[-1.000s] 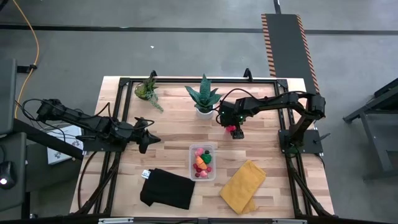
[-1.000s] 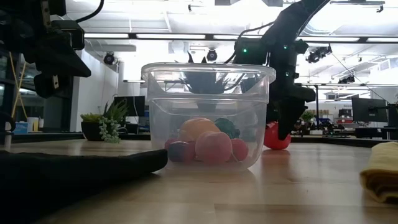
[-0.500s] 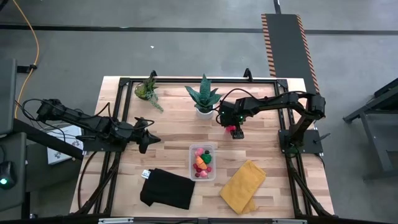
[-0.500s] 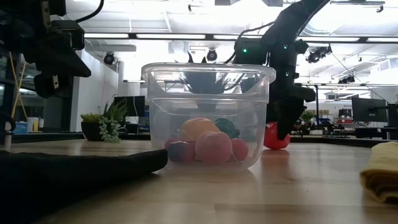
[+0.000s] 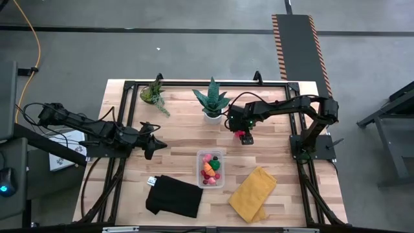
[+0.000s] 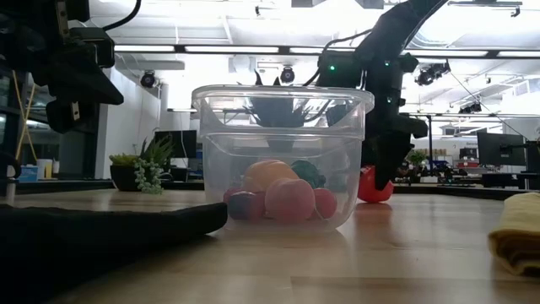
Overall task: Pick and placing Produce into tupperware
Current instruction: Put the apple into the transparent container
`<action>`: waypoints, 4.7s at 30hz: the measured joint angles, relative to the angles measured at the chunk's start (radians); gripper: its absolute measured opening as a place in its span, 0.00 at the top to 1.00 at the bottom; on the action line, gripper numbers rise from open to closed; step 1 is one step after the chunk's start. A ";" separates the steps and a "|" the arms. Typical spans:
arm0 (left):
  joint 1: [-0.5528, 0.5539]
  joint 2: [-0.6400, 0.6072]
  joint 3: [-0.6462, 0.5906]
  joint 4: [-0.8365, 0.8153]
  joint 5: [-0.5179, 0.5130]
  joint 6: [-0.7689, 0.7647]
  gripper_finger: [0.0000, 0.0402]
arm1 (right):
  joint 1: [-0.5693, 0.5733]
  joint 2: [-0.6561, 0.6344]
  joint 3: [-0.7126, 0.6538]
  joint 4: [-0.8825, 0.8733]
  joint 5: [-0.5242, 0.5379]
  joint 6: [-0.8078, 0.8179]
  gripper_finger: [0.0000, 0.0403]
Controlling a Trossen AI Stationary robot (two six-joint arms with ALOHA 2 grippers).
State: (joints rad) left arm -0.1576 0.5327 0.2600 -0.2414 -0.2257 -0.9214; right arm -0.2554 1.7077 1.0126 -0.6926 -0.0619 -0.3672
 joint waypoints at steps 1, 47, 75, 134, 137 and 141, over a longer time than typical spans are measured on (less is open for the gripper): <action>0.000 0.000 0.000 0.000 0.000 0.000 1.00 | 0.000 0.000 0.000 0.000 0.003 0.000 0.32; 0.000 0.000 0.000 0.000 0.000 0.000 1.00 | 0.000 0.000 0.000 -0.005 0.017 0.080 0.32; 0.000 0.000 0.000 0.000 0.000 0.000 1.00 | 0.001 0.002 0.054 -0.082 0.034 0.107 0.32; 0.000 0.000 0.000 0.000 0.000 0.000 1.00 | 0.055 -0.586 0.055 -0.054 -0.018 0.517 0.32; 0.000 0.000 0.000 0.000 0.000 0.000 1.00 | 0.055 -0.626 0.055 -0.011 -0.038 0.530 0.32; 0.000 0.000 0.000 0.000 0.000 0.000 1.00 | 0.055 -0.668 0.055 0.055 -0.068 0.554 0.32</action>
State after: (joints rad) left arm -0.1574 0.5324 0.2600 -0.2417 -0.2260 -0.9215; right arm -0.2001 1.0402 1.0676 -0.6372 -0.1300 0.1868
